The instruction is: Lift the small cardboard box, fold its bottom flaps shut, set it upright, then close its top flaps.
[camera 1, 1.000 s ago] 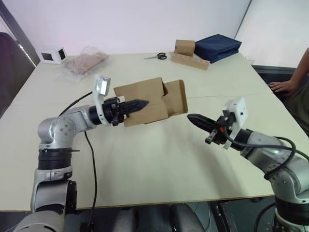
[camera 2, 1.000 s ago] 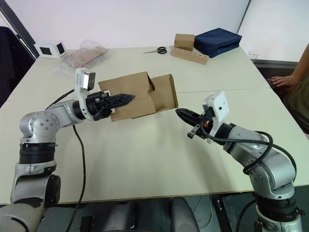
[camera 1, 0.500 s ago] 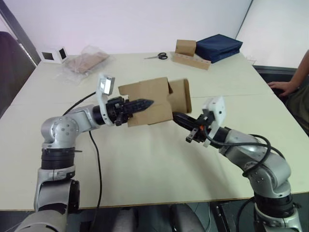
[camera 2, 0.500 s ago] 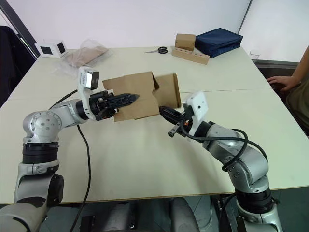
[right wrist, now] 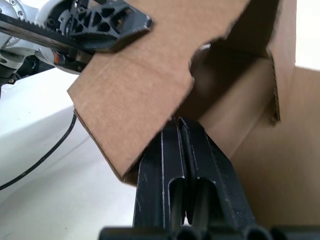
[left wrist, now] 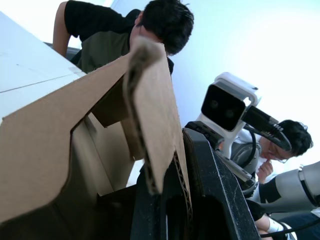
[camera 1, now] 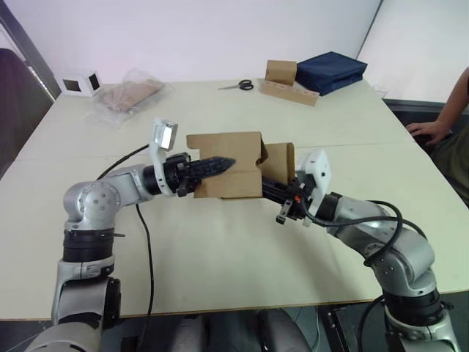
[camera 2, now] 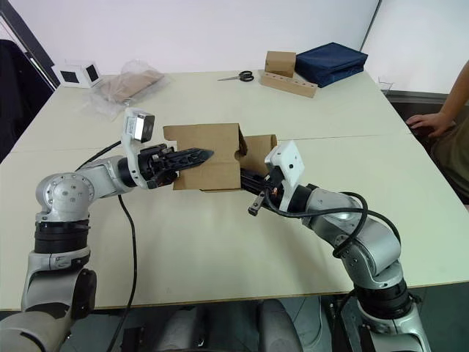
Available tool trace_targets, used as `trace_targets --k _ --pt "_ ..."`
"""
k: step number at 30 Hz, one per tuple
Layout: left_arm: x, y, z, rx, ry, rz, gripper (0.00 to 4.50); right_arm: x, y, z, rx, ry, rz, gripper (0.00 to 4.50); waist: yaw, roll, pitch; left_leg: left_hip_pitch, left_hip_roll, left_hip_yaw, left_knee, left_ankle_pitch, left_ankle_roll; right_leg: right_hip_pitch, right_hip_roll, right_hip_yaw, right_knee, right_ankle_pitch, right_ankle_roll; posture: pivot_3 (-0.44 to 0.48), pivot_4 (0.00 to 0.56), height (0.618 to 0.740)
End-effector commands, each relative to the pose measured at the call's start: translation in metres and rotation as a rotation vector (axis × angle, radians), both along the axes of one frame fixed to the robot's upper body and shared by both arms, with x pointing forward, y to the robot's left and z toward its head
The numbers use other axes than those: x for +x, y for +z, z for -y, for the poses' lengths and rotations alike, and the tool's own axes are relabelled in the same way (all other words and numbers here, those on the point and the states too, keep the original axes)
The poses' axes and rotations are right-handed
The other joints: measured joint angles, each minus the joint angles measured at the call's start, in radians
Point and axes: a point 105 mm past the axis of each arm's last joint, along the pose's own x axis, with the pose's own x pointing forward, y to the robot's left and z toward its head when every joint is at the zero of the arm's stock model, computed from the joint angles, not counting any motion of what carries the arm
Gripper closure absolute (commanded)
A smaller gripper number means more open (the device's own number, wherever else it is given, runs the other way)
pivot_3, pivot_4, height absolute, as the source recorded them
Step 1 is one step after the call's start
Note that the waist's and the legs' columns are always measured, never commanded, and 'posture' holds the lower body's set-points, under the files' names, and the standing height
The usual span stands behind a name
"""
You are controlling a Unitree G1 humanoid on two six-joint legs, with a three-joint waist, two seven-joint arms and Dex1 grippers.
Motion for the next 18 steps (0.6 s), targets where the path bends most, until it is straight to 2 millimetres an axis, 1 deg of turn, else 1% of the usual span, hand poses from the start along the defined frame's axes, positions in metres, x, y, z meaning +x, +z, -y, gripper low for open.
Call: trace_targets --k 1,3,5,7,8,10,11,16,18 --pt "-0.009 0.015 -0.01 -0.01 -0.004 0.061 4.4 -0.001 0.033 0.028 0.075 -0.069 0.069 4.5 0.001 0.0 0.0 0.0 0.0 0.0 0.0 0.0 0.0 0.0 0.0 0.0 0.0 0.0 0.0 0.0 0.15 0.74" --pt "-0.011 0.016 -0.013 -0.009 -0.004 0.061 4.4 -0.003 0.039 0.039 0.114 -0.077 0.049 4.5 0.0 0.0 0.0 0.0 0.0 0.0 0.0 0.0 0.0 0.0 0.0 0.0 0.0 0.0 0.0 0.0 0.15 0.74" --pt "-0.013 0.017 -0.016 -0.005 -0.007 0.063 4.4 -0.007 0.041 0.05 0.142 -0.079 0.023 4.5 0.0 0.0 0.0 0.0 0.0 0.0 0.0 0.0 0.0 0.0 0.0 0.0 0.0 0.0 0.0 0.0 0.15 0.74" --pt "-0.015 0.019 -0.016 -0.005 -0.011 0.065 4.5 -0.006 0.041 0.062 0.169 -0.095 -0.007 3.97 0.0 0.0 0.0 0.0 0.0 0.0 0.0 0.0 0.0 0.0 0.0 0.0 0.0 0.0 0.0 0.0 0.15 0.74" --pt "-0.017 0.021 -0.016 -0.005 -0.02 0.069 4.5 -0.002 0.04 0.069 0.181 -0.117 -0.023 3.71 0.0 0.0 0.0 0.0 0.0 0.0 0.0 0.0 0.0 0.0 0.0 0.0 0.0 0.0 0.0 0.0 0.15 0.74" --pt "-0.021 0.026 -0.015 -0.012 -0.04 0.072 4.5 0.007 0.031 0.079 0.18 -0.148 -0.067 2.95 0.0 0.0 0.0 0.0 0.0 0.0 0.0 0.0 0.0 0.0 0.0 0.0 0.0 0.0 0.0 0.0 0.15 0.74" --pt "-0.023 0.027 -0.014 -0.012 -0.049 0.076 4.5 0.01 0.026 0.081 0.181 -0.148 -0.086 2.77 -0.001 0.0 0.0 0.0 0.0 0.0 0.0 0.0 0.0 0.0 0.0 0.0 0.0 0.0 0.0 0.0 0.15 0.74" --pt "-0.025 0.03 -0.011 -0.017 -0.067 0.075 4.5 0.025 0.015 0.087 0.258 -0.124 -0.168 2.77 -0.002 0.0 0.0 0.0 0.0 0.001 0.0 0.0 0.0 0.0 0.0 0.0 0.0 0.0 0.0 0.0 0.15 0.74" --pt "-0.027 0.031 -0.009 -0.017 -0.075 0.078 4.5 0.025 0.011 0.086 0.29 -0.082 -0.215 2.77 -0.002 0.0 0.0 0.0 0.0 0.001 0.0 0.0 0.0 0.0 0.0 0.0 0.0 0.0 0.0 0.0 0.15 0.74"
